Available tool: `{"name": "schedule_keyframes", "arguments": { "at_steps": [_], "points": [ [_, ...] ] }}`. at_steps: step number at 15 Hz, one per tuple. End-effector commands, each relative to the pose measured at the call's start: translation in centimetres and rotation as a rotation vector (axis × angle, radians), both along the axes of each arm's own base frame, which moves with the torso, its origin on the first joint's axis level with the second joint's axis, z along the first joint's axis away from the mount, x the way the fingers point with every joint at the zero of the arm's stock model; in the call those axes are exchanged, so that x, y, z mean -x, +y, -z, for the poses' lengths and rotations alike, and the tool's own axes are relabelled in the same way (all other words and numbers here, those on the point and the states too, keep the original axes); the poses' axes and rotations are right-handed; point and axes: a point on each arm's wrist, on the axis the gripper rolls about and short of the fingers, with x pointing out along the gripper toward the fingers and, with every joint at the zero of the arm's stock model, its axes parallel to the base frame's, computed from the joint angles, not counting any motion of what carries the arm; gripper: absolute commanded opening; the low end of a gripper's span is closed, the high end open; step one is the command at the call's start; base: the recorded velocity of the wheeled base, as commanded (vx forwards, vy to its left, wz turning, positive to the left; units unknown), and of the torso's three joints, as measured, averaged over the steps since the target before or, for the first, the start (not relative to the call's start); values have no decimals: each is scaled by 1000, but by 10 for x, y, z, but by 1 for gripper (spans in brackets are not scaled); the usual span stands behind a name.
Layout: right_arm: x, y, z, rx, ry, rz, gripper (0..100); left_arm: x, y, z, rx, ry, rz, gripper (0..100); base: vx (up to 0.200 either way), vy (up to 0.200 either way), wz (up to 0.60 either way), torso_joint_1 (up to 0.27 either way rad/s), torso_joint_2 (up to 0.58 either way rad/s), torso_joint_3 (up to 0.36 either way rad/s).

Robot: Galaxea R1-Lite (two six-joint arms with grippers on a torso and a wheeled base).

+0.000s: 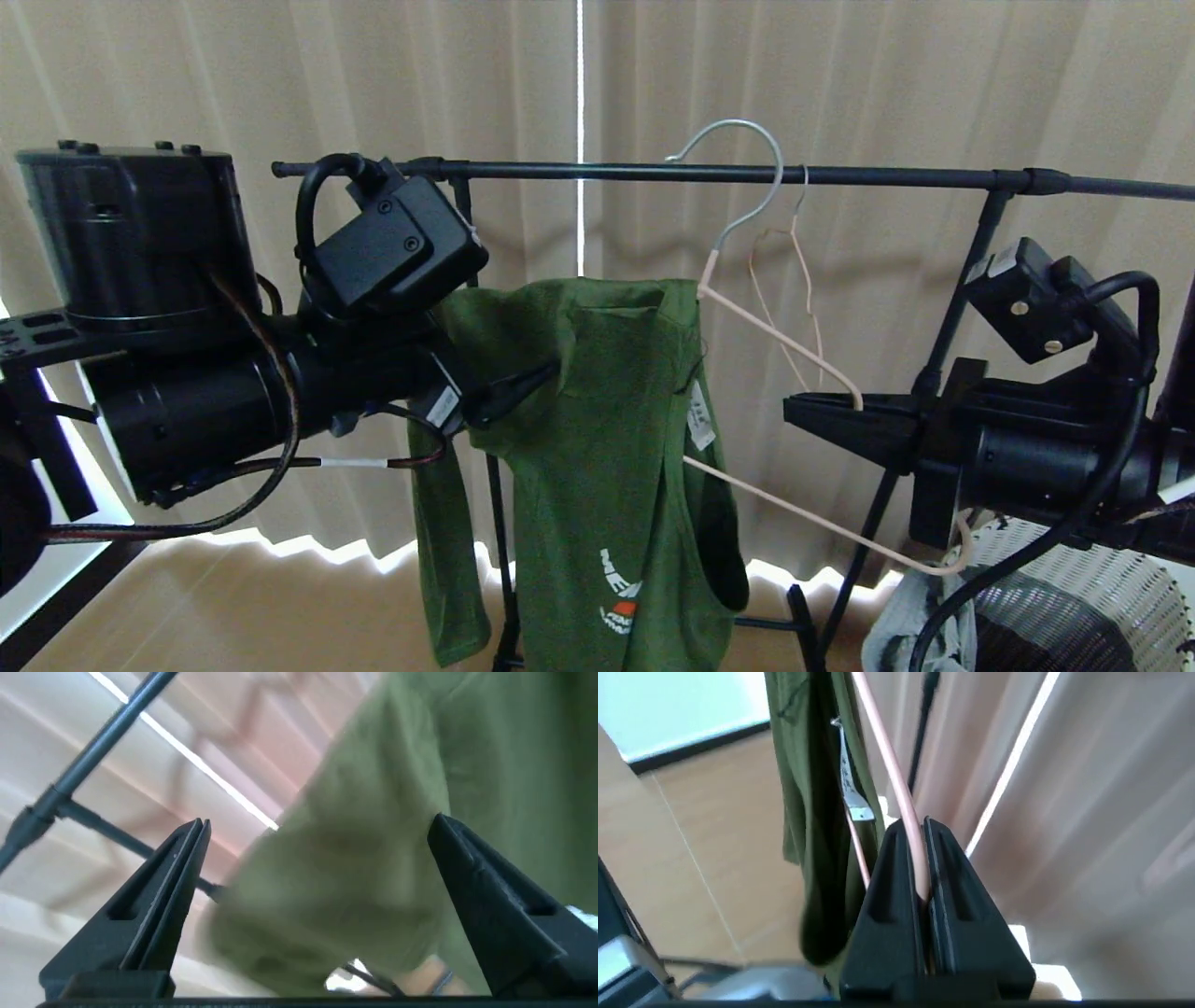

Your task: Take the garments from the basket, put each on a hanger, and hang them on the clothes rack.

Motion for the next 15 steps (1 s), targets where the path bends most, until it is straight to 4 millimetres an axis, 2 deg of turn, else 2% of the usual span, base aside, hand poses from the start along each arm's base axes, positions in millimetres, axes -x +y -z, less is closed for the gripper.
{"name": "schedule_keyframes", "arguments": {
  "at_steps": [1,13,14,15],
  "points": [
    [2,2,3,4,6,-16,0,-9,-7,8,-9,8,3,100,0,0,0,0,0,0],
    [7,11,10,22,33,-71,0,-10,-12,11,-22,-17,35,100,0,0,0,0,0,0],
    [7,12,10,22,33,-73,0,-9,-12,13,-23,-11,61,0,0,0,0,0,0,0],
    [7,12,11,23,34,-73,0,-9,-12,14,-23,-8,68,0,0,0,0,0,0,0]
  ]
}}
